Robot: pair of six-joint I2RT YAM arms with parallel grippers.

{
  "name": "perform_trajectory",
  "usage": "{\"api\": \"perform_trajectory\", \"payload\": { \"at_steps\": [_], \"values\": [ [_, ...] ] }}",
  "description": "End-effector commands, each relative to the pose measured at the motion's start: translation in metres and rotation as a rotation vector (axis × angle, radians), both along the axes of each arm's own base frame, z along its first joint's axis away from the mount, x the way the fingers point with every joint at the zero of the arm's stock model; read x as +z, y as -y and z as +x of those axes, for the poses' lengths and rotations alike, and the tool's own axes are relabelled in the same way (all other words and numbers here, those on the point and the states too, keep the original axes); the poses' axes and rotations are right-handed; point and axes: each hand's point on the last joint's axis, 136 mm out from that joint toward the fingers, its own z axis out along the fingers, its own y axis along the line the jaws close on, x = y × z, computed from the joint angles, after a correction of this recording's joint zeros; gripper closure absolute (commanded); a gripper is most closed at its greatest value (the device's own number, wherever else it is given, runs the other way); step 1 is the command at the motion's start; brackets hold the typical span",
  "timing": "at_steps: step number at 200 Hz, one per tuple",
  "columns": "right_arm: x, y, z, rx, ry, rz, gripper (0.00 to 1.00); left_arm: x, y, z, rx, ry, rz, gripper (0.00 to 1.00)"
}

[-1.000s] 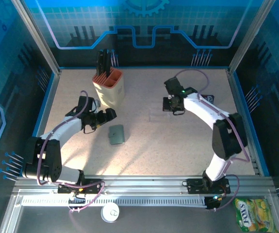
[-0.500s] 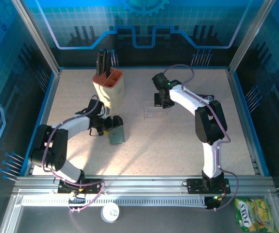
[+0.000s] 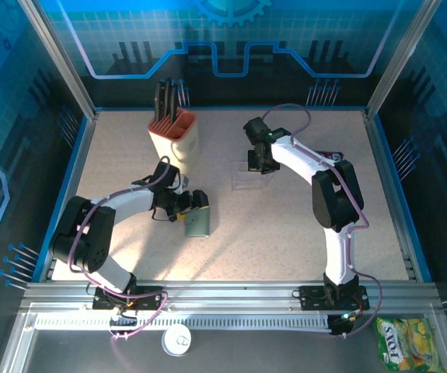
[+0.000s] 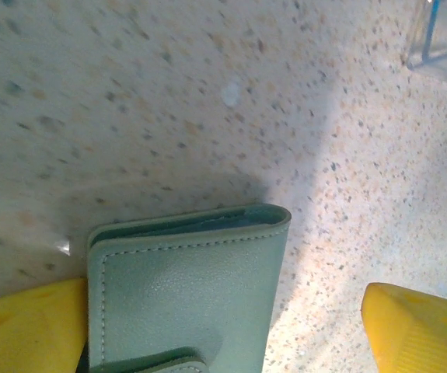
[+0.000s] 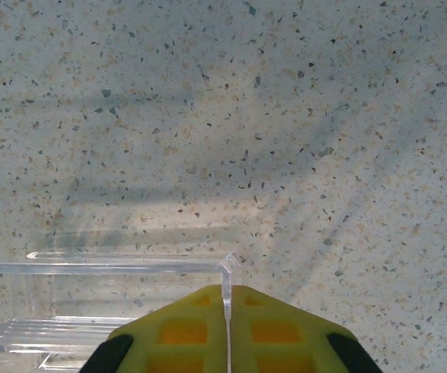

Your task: Take the credit cards out of the card holder

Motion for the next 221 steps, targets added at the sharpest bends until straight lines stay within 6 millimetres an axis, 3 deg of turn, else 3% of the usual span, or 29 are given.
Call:
{"api": "perform_trajectory", "payload": {
  "at_steps": [1, 45, 104, 147, 186, 221],
  "values": [
    [0.021, -0.003, -0.010, -0.001, 0.023, 0.021, 0.89, -0.002, 0.014, -0.014, -0.007, -0.064, -0.040, 0.10],
    [0.023, -0.002, -0.015, 0.014, 0.017, 0.034, 0.85, -0.003, 0.025, -0.029, -0.010, -0.102, -0.045, 0.10],
    [0.008, -0.005, -0.016, 0.032, 0.002, 0.070, 0.85, -0.009, 0.038, -0.049, -0.011, -0.143, -0.053, 0.10],
    [0.032, -0.008, -0.024, 0.052, 0.041, 0.100, 0.79, -0.001, 0.060, -0.061, -0.047, -0.159, -0.069, 0.09],
    [0.054, -0.012, -0.051, 0.086, 0.046, 0.136, 0.72, 0.010, 0.086, -0.074, -0.121, -0.165, -0.106, 0.09],
    [0.053, -0.020, -0.097, 0.115, -0.006, 0.193, 0.71, 0.028, 0.071, -0.062, -0.089, -0.083, -0.044, 0.10]
  ]
}}
